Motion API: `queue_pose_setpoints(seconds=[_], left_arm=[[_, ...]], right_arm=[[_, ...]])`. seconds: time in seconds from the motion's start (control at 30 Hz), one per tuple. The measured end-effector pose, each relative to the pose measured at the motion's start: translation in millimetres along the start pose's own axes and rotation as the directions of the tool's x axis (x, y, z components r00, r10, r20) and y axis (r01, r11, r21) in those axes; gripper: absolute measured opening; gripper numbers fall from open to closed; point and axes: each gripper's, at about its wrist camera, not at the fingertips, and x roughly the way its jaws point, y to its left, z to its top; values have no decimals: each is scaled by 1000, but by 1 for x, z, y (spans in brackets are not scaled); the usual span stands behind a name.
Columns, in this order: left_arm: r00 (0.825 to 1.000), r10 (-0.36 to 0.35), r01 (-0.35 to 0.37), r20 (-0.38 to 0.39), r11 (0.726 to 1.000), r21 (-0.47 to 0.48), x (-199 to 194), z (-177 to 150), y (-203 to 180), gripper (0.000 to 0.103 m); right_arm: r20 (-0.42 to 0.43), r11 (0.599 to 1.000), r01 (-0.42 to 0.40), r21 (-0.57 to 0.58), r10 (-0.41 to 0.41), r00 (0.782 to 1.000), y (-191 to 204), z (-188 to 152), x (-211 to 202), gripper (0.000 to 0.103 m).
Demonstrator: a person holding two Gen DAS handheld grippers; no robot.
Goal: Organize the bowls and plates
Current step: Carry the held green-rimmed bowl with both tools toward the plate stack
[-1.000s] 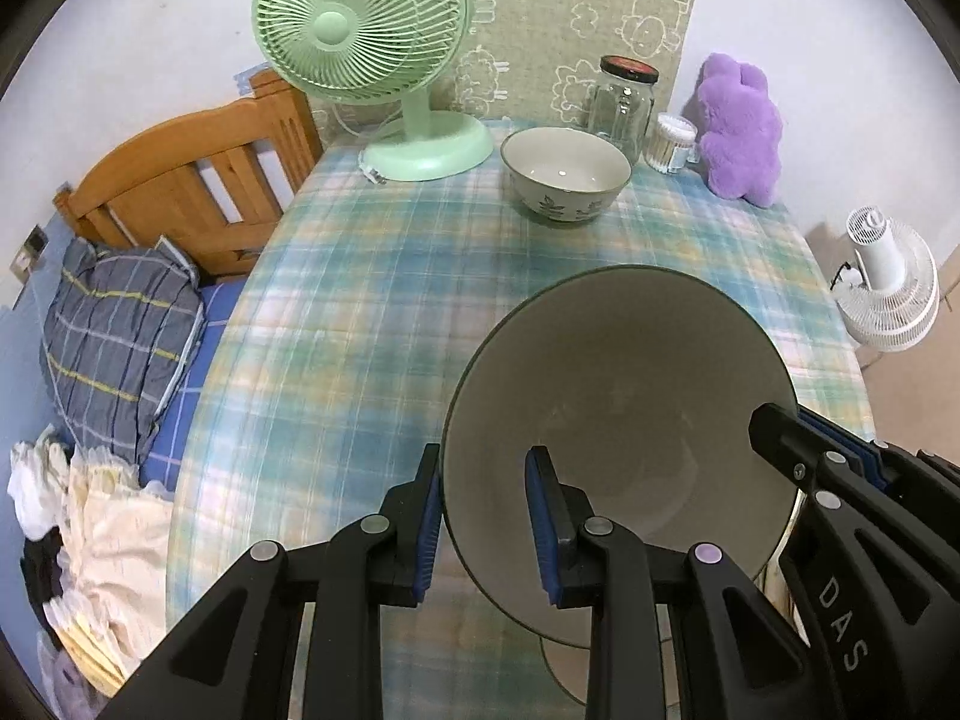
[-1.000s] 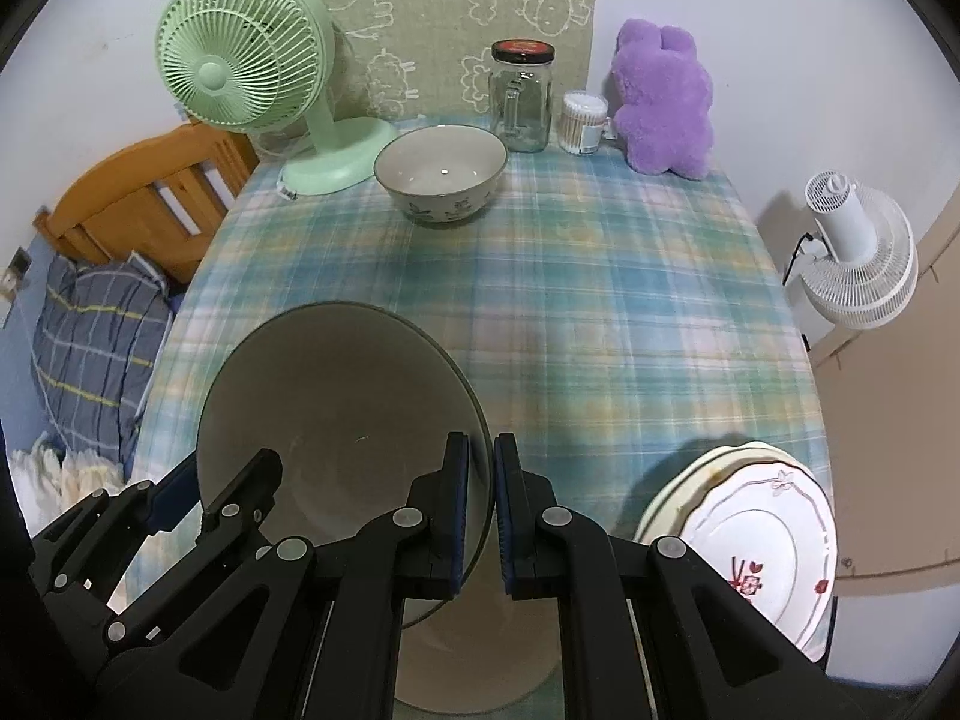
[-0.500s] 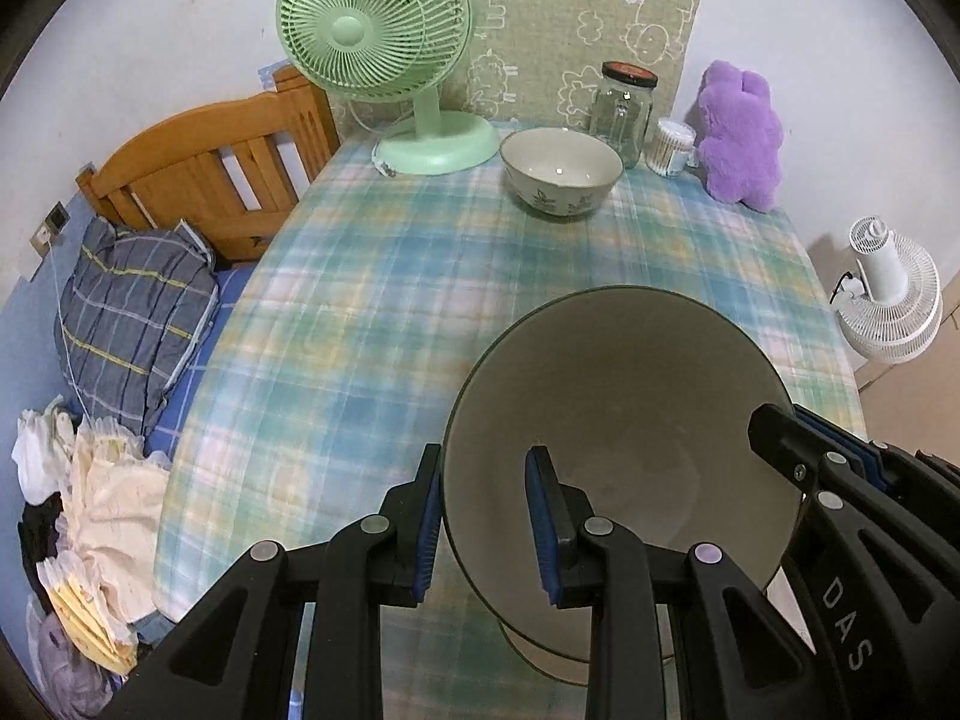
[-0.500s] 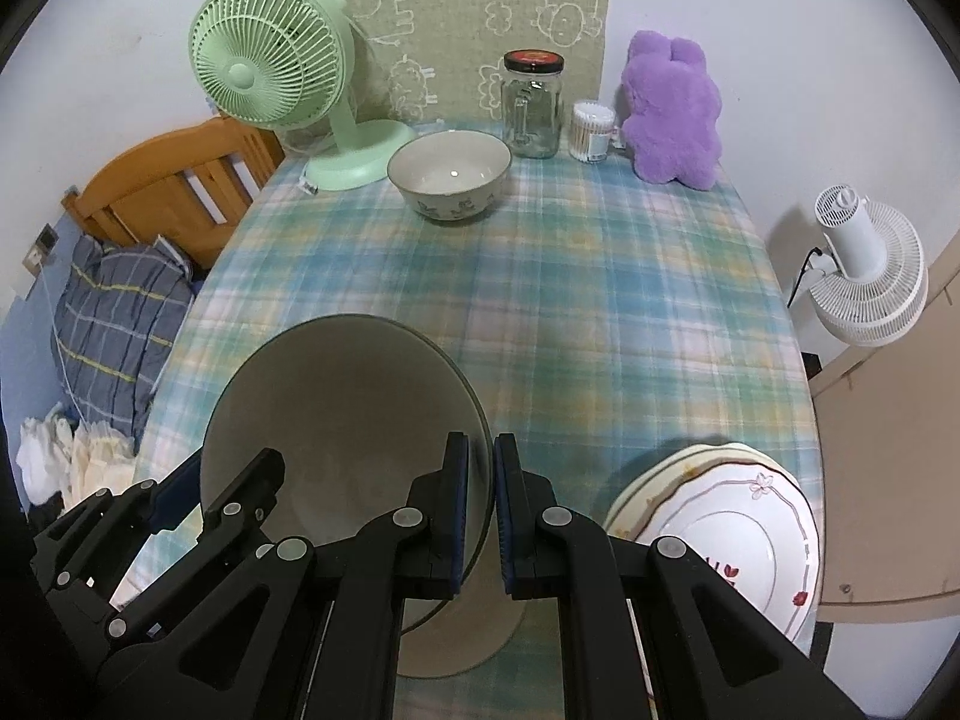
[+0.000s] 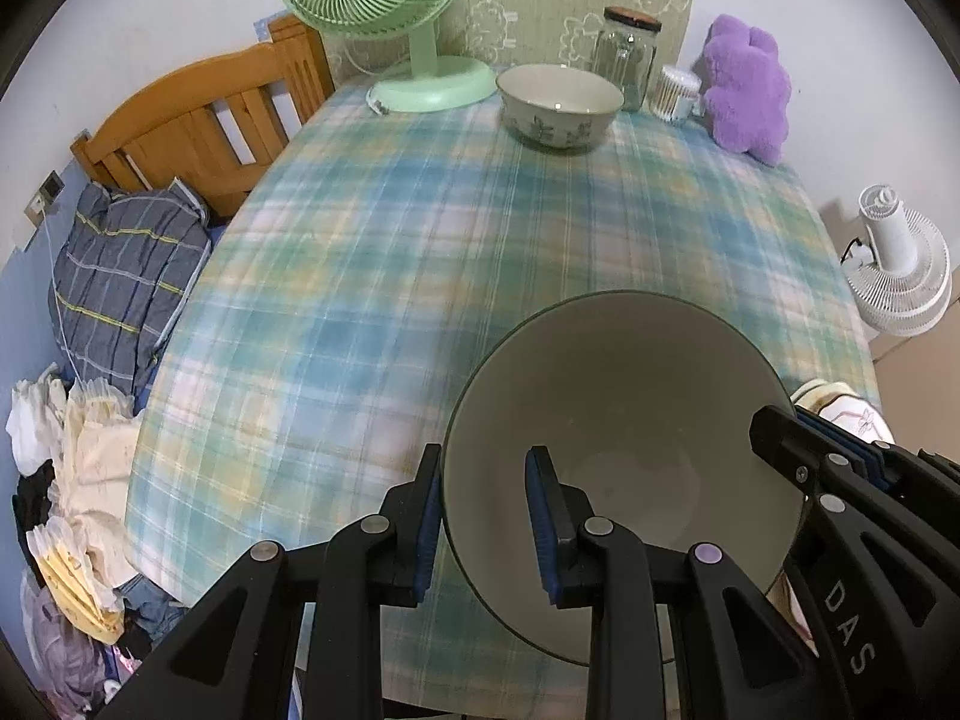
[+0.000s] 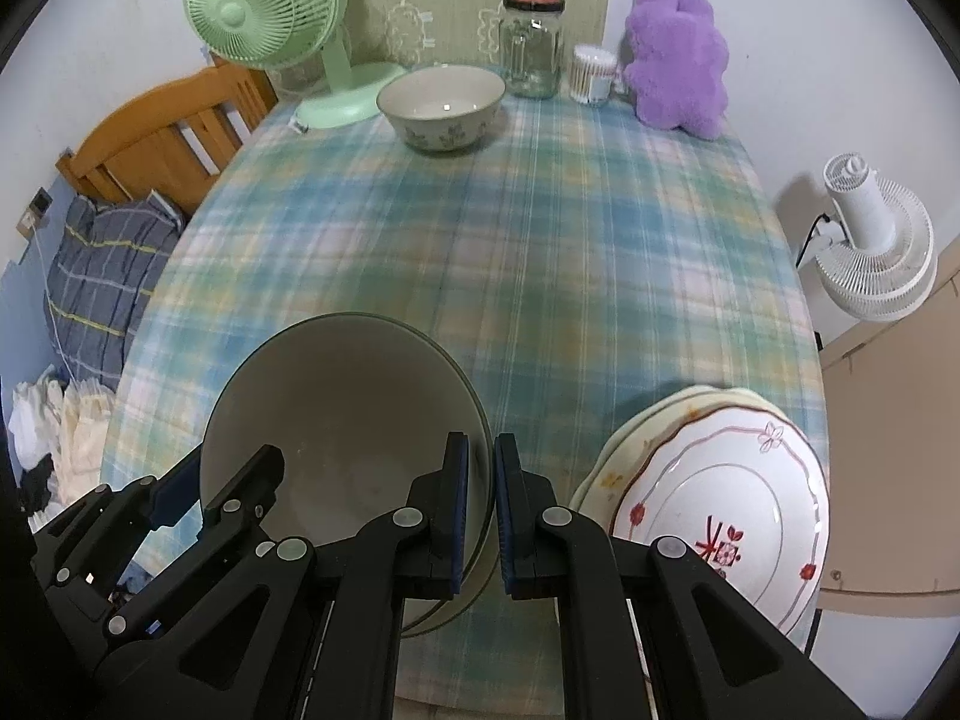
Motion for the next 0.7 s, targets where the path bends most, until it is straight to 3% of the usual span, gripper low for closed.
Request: queue_pose_setpoints(seconds=[0.37, 0.7], left_arm=[[997, 5, -2, -71, 999, 50, 24, -11, -6, 25], [997, 61, -59, -37, 997, 50, 22, -16, -13, 25]], right_arm=[[-61, 999, 20, 26, -18, 998, -2, -10, 19, 12], [-39, 1000, 8, 13, -7, 999, -5, -16, 23, 12]])
